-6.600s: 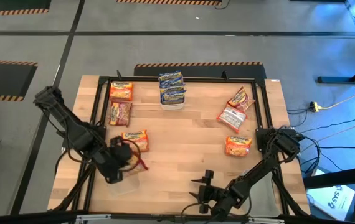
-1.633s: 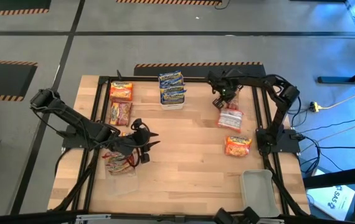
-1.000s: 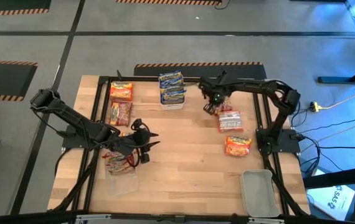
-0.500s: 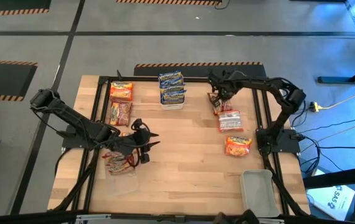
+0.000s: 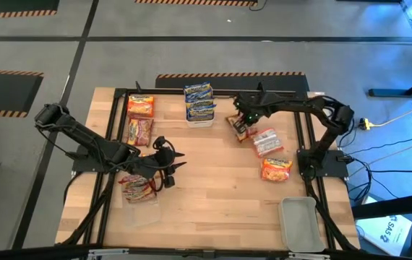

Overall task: Sort Maruchan noodles
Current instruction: Put the red noodle pack into the transparent bin

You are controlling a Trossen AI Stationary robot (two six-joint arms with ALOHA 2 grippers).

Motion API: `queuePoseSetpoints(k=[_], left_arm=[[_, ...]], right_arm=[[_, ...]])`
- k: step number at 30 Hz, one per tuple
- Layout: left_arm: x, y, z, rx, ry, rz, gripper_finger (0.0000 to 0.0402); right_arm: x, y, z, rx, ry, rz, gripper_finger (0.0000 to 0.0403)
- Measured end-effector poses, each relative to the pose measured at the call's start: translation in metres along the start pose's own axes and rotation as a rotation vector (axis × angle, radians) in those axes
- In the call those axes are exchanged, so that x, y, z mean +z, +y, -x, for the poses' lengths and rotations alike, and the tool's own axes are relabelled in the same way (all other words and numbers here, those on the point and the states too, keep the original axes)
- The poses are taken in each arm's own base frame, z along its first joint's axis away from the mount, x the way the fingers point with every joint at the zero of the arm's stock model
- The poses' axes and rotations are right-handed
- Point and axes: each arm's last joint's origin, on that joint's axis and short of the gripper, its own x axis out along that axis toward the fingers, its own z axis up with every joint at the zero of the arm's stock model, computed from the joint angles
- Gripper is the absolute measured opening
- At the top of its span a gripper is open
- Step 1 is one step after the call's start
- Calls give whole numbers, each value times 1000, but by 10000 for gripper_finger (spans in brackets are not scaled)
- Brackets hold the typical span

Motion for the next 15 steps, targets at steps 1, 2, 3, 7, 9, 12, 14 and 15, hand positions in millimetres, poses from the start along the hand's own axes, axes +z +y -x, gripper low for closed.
queuePoseSetpoints(k=[1, 2, 3, 7, 9, 12, 14, 15], left_arm=[[0, 0, 0, 0, 0, 4, 129], [0, 0, 0, 0, 0, 5, 129], [0, 0, 0, 0, 0, 7, 129], [0, 0, 0, 0, 0, 6, 129], [0, 0, 0, 0, 0, 7, 129], [-1, -1, -2, 0, 2, 5, 129], [-2, -3, -4, -8, 4, 6, 129], [-2, -5, -6, -22, 2, 11, 129]], right_arm=[[-2, 6, 0, 5, 1, 18, 1], [-4, 12, 1, 11, 2, 38, 1], [-6, 19, 1, 16, 3, 60, 1], [-17, 50, 4, 53, -17, 126, 1], [-23, 67, 6, 76, -29, 156, 1], [-36, 92, 10, 109, -45, 199, 1], [-45, 108, 12, 138, -58, 220, 1], [-49, 117, 14, 156, -69, 233, 1]])
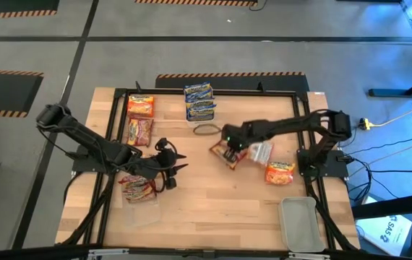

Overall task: Sort Maruchan noodles
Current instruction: Put the red noodle pack into the transparent bin

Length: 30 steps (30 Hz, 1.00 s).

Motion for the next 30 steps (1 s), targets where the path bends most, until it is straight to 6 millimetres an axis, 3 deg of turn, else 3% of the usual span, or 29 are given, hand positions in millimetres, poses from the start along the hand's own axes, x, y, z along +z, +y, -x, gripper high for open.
queuePoseSetpoints(k=[6, 12, 19, 25, 30], left_arm=[[-10, -17, -21, -92, 21, 6, 129], [-30, -40, -46, -128, 27, 30, 129], [-44, -71, -76, -195, 99, 65, 129], [-46, -95, -105, -196, 122, 54, 129], [-60, -103, -129, -164, 169, 57, 129]], right_arm=[[-15, 48, 2, 106, -68, 107, 1], [-27, 78, 14, 109, -99, 203, 1], [-34, 79, 35, -113, -173, 244, 1], [-30, 71, 18, -199, -150, 273, 1], [-31, 65, 1, -233, -81, 305, 1]])
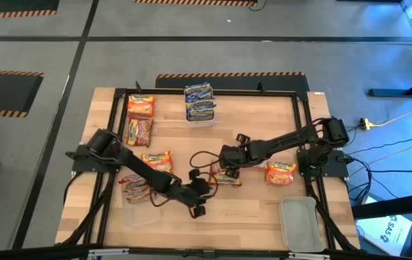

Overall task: Sort Maruchan noodles
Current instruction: Put the red noodle pack into the transparent bin

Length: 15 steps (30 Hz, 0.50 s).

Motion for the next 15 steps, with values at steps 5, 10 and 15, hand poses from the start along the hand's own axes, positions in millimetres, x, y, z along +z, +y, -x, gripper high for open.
queuePoseSetpoints(k=[5, 10, 15], left_arm=[[-10, 5, -18, 51, 35, 46, 129], [-15, 25, -17, 223, 130, 226, 129], [-11, 31, -2, 280, 185, 193, 129]], right_arm=[[-1, 0, -4, 51, 42, -10, 1], [-12, 26, 6, 229, 102, -28, 1], [-22, 57, 18, 353, 108, -21, 1]])
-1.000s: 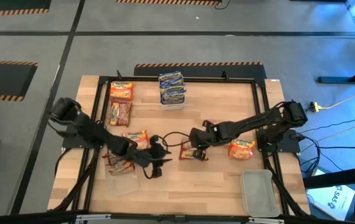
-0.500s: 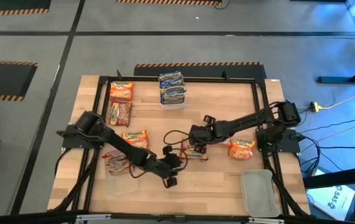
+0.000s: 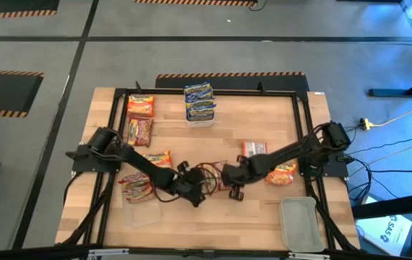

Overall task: Sort Maruchan noodles
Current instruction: Put the red noodle pack into the transparent bin

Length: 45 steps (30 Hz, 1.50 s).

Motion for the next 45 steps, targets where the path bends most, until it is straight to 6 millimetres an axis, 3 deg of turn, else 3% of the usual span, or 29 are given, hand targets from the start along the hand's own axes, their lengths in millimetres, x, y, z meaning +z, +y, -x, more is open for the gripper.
queuePoseSetpoints(k=[4, 10, 16, 22, 27, 32, 39, 45], left_arm=[[12, 3, 16, -12, -21, -17, 129], [31, 3, 53, -142, -5, -54, 129], [35, 2, 79, -177, -42, -72, 130], [42, 7, 67, -274, 79, 121, 168], [41, 16, 44, -277, 197, 249, 187], [44, 23, 34, -244, 199, 275, 188], [49, 27, 31, -180, 130, 311, 191], [44, 28, 16, -177, 171, 350, 224]], right_arm=[[-5, 28, 0, 85, -82, 67, 1], [-17, 66, 8, 147, -171, 360, 1], [-22, 71, 18, -16, -252, 401, 1], [-27, 62, 14, -157, -252, 372, 1], [-49, 50, 5, -292, -337, 356, 1], [-70, 37, -15, -245, -413, 281, 1], [-75, 35, -25, -106, -554, 226, 1], [-74, 36, -29, -116, -571, 270, 1]])
